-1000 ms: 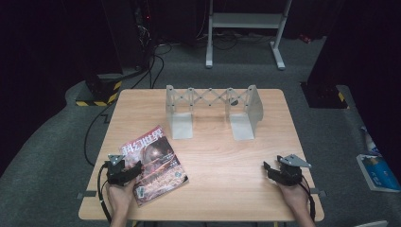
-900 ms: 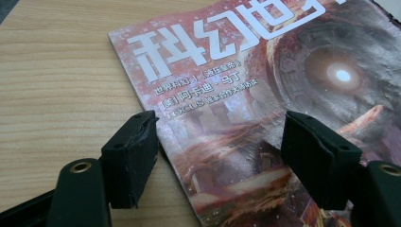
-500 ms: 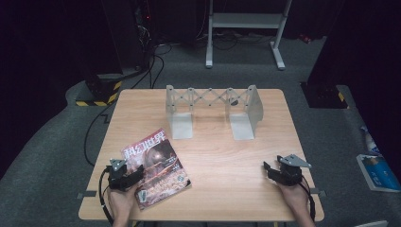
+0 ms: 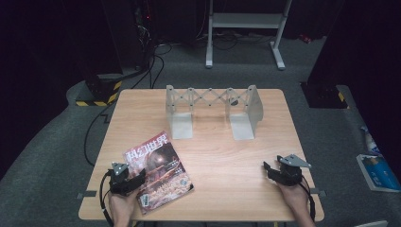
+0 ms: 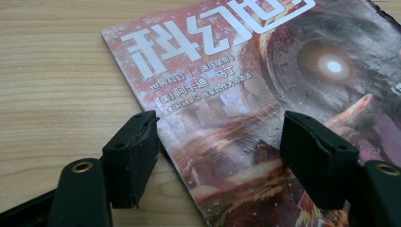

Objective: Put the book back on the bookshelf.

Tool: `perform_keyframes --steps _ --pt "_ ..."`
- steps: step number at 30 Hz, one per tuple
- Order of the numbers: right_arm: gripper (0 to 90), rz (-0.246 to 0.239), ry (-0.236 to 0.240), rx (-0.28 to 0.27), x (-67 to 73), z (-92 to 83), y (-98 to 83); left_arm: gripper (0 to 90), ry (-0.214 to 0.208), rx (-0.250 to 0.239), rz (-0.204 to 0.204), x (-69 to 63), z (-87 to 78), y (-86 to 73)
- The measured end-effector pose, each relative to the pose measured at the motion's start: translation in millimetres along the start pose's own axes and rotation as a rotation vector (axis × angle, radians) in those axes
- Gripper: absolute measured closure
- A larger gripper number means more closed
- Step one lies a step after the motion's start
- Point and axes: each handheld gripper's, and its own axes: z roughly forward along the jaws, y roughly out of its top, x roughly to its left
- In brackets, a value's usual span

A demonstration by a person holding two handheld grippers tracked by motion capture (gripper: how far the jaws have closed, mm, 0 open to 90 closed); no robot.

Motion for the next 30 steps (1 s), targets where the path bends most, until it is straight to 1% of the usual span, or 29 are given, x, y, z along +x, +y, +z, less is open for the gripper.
perform_keyframes --steps 4,6,8,20,21,24,27,29,30 --pt "33.8 0.000 0.000 0.000 0.0 0.0 0.0 28.8 -0.008 0.003 0.009 -2.7 -2.5 -2.3" --pt "33.8 0.000 0.000 0.000 -0.1 0.0 0.0 28.9 -0.013 0.003 0.006 -4.5 -3.4 -3.2" --pt "33.8 0.000 0.001 0.000 -0.1 0.1 0.1 28.9 -0.016 0.006 0.014 -5.9 -4.7 -4.2" --pt "33.8 0.000 0.001 0.000 -0.1 0.1 0.1 29.0 -0.034 -0.007 0.026 -15.1 -8.4 -10.4" --pt "33.8 0.000 0.001 -0.001 -0.3 0.2 0.1 29.0 -0.037 -0.011 0.029 -17.8 -8.9 -11.7" --pt "33.8 0.000 0.001 -0.001 -0.2 0.2 0.1 29.0 -0.042 -0.013 0.026 -20.6 -9.0 -12.4" --pt "33.8 0.001 0.002 -0.001 -0.3 0.3 0.1 29.0 -0.049 -0.011 0.037 -25.0 -8.7 -12.3" --pt "33.8 0.001 0.002 -0.001 -0.3 0.3 0.1 29.0 -0.053 -0.009 0.042 -25.7 -8.7 -12.2" --pt "33.8 0.000 0.001 -0.001 -0.3 0.2 0.1 29.1 -0.058 -0.009 0.047 -28.4 -8.1 -12.0"
